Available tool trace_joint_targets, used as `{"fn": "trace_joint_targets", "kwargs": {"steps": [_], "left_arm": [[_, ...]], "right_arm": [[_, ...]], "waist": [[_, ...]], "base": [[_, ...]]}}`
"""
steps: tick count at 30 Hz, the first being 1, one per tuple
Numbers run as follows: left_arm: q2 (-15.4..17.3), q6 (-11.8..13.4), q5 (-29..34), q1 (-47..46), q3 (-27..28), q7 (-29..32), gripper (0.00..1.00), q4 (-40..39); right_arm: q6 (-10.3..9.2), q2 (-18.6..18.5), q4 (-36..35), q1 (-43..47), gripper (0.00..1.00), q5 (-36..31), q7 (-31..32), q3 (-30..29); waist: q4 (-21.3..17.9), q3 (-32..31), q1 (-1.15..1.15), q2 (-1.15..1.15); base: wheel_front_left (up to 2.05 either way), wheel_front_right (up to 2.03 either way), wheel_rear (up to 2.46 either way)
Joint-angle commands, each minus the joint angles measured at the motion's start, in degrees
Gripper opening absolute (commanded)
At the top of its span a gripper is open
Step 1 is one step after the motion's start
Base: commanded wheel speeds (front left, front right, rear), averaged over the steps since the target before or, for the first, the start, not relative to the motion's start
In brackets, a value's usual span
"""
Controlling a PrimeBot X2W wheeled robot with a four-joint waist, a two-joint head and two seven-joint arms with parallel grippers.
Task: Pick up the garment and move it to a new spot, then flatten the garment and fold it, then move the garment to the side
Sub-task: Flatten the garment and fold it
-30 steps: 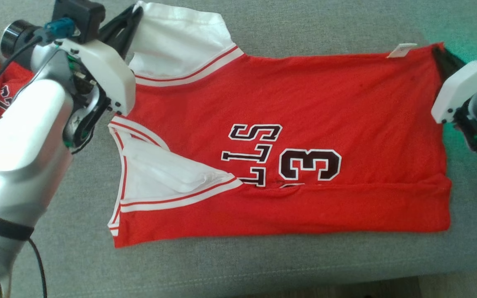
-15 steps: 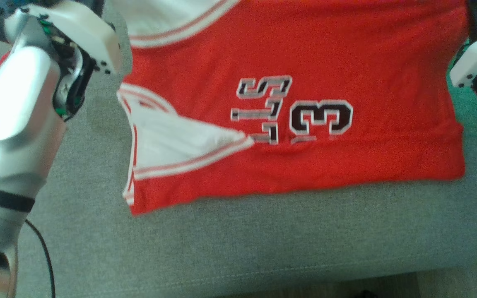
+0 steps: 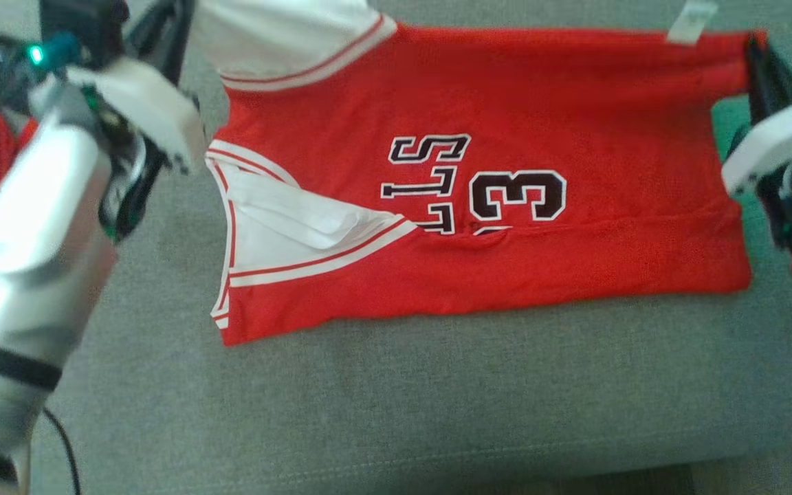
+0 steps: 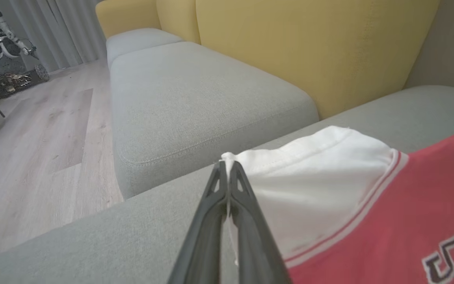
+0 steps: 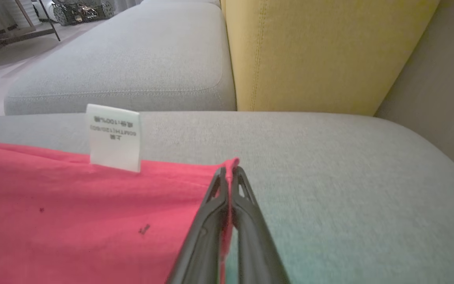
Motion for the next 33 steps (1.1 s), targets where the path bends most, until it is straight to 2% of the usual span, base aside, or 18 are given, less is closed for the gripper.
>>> {"fn": "trace_joint_targets", "kwargs": {"steps": [1, 6, 15, 19, 24, 33], "left_arm": [[3.28, -0.38, -0.47, -0.08, 1.62, 0.25, 0.0, -2.6], [6.91, -0.42, -0.06, 5.53, -0.72, 3.89, 0.0, -9.37], [15.79, 2.6, -0.53, 17.01, -3.57, 12.3, 0.0, -24.7], [18.6, 3.41, -1.33, 21.86, -5.45, 16.13, 0.0, -30.47], [19.59, 4.59, -0.98, 25.04, -7.36, 18.13, 0.0, -33.4], [19.32, 5.24, -0.06, 26.56, -9.0, 17.89, 0.0, -31.1]], "right_arm": [[0.11, -1.68, -1.58, 2.2, 0.0, 0.94, -0.74, 1.17], [0.11, -4.31, -5.26, 6.96, 0.0, 4.79, 1.81, 4.15], [0.11, -11.14, -15.62, 16.03, 0.0, 12.09, 10.19, 10.69], [0.11, -14.28, -19.39, 18.72, 0.0, 14.34, 13.93, 12.48], [0.11, -16.53, -23.06, 20.68, 0.0, 16.26, 17.8, 13.78], [0.11, -18.93, -26.88, 23.12, 0.0, 17.01, 23.74, 15.09]], "waist": [[0.24, -1.59, 0.0, 0.0], [0.76, -4.58, 0.0, 0.0], [1.38, -8.73, 0.0, 0.0], [1.31, -9.74, 0.0, 0.0], [0.78, -10.28, 0.0, 0.0], [-0.69, -10.92, 0.0, 0.0]], "base": [[0.0, 0.0, 0.0], [0.0, 0.0, 0.0], [0.0, 0.0, 0.0], [0.0, 0.0, 0.0], [0.0, 0.0, 0.0], [0.0, 0.0, 0.0]]}}
